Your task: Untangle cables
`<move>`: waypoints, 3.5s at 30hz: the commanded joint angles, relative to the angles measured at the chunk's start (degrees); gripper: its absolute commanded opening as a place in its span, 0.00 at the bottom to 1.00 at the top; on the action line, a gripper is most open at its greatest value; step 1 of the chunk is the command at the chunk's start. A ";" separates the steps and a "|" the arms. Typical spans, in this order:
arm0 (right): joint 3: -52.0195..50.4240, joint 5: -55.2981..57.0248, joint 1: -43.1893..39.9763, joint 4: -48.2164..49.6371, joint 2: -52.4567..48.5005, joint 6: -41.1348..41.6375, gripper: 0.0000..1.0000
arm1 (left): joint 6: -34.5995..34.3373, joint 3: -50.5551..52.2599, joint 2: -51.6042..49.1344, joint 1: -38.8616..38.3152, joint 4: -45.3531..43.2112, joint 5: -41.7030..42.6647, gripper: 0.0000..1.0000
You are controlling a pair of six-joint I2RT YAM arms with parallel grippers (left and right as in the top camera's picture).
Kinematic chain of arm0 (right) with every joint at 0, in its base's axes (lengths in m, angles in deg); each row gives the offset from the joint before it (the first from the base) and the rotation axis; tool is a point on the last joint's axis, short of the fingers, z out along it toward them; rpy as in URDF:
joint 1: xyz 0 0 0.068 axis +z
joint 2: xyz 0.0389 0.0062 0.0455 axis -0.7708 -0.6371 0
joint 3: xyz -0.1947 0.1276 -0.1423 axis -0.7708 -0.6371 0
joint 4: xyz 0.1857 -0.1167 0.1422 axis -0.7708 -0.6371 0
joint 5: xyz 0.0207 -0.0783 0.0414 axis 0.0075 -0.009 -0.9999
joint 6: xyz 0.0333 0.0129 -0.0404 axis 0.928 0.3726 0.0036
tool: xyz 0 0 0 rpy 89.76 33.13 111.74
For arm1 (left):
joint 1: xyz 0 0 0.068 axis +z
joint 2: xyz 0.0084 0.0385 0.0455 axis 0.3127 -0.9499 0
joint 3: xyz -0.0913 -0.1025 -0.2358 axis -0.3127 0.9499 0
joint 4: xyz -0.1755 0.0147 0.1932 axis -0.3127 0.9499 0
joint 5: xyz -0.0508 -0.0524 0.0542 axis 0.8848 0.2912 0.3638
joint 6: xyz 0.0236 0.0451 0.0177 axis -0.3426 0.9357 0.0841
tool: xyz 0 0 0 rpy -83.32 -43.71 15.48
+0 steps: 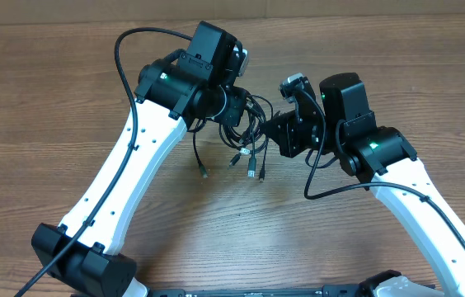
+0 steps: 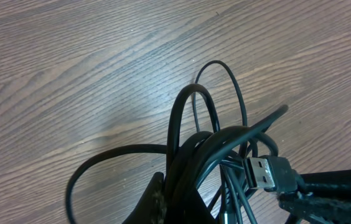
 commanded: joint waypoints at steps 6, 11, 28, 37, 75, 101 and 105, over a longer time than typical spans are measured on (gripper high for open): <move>1.55 9.40 0.31 -8.46 -0.37 -0.07 0.04 | -0.52 0.24 1.38 -0.20 -0.39 1.09 0.04; -0.07 31.39 0.24 -16.31 -3.02 11.37 0.04 | -0.52 0.24 1.38 -0.20 -0.35 0.61 0.04; -1.53 38.18 0.20 -18.82 -5.11 22.56 0.79 | -0.07 0.24 1.38 -0.20 0.59 0.13 0.04; 1.49 38.42 -2.29 -20.09 -2.93 28.28 0.81 | -0.11 0.22 1.44 -0.02 1.44 -1.75 0.04; 1.46 -27.69 -15.04 -3.08 -2.84 -3.91 0.84 | 28.11 0.22 1.42 2.82 4.92 29.07 0.04; 1.46 -20.65 -10.10 -4.96 -2.84 -6.38 0.04 | 24.30 0.22 1.38 7.48 4.76 24.06 0.55; 1.46 -20.46 -10.10 -4.46 -2.84 -6.34 0.04 | 24.28 0.24 1.38 8.07 5.44 24.28 0.52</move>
